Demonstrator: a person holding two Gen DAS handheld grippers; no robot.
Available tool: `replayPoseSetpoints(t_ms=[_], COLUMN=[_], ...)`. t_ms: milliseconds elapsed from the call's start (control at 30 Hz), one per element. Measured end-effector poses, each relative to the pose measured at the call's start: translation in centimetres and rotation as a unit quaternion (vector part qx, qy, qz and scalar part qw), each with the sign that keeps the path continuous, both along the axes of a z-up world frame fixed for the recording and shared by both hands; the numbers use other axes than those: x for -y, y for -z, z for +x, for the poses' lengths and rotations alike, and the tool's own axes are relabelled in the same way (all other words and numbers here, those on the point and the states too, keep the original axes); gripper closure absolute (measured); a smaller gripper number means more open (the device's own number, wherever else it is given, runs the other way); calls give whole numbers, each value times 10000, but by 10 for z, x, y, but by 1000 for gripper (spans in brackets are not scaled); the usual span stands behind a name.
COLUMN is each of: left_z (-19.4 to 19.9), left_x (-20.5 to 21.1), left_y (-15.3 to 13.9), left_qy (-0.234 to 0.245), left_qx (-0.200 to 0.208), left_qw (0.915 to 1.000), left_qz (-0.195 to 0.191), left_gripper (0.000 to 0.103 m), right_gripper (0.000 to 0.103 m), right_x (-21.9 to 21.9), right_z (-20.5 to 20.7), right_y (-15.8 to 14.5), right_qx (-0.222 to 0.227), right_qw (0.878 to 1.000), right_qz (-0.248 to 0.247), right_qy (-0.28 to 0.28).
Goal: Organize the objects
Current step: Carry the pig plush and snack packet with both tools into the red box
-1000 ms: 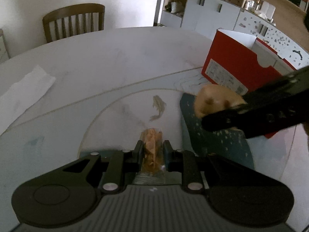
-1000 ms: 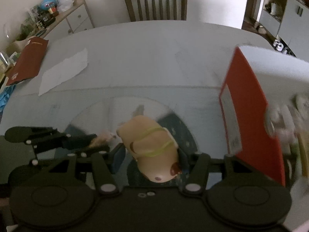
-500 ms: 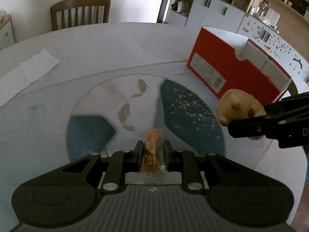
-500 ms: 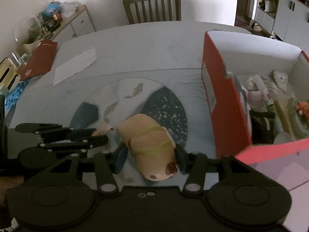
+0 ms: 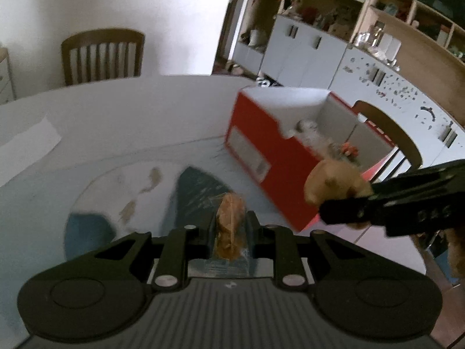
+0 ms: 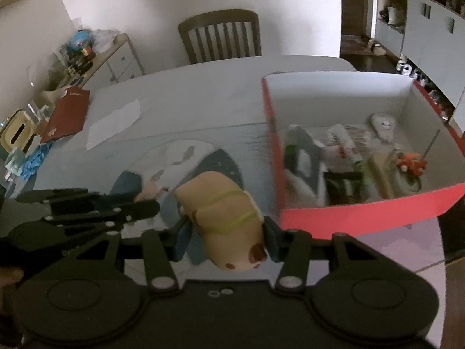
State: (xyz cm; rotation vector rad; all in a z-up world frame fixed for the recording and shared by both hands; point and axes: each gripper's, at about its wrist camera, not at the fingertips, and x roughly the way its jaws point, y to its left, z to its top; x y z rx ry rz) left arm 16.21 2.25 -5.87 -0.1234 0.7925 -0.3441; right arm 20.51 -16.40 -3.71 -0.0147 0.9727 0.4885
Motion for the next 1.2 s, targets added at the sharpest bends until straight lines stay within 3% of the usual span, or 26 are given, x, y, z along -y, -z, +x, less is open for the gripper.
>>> replayPoseSetpoints(t_ms=[300, 733, 1200], left_z=[12, 36, 89], left_x=[58, 130, 178], left_y=[-26, -39, -38], left_qy=[189, 449, 557], left_qx=[268, 397, 283], left_qw=[9995, 9981, 9977], left_qz=[-22, 111, 264], left_gripper=[83, 83, 83], right_gripper=[53, 53, 53], right_x=[53, 130, 161], right_z=[11, 37, 81], right_y=[-9, -12, -12], right_qx=[163, 301, 533], right_qw=[9997, 9984, 9972], right_qz=[120, 205, 8], right_qy=[122, 435, 522])
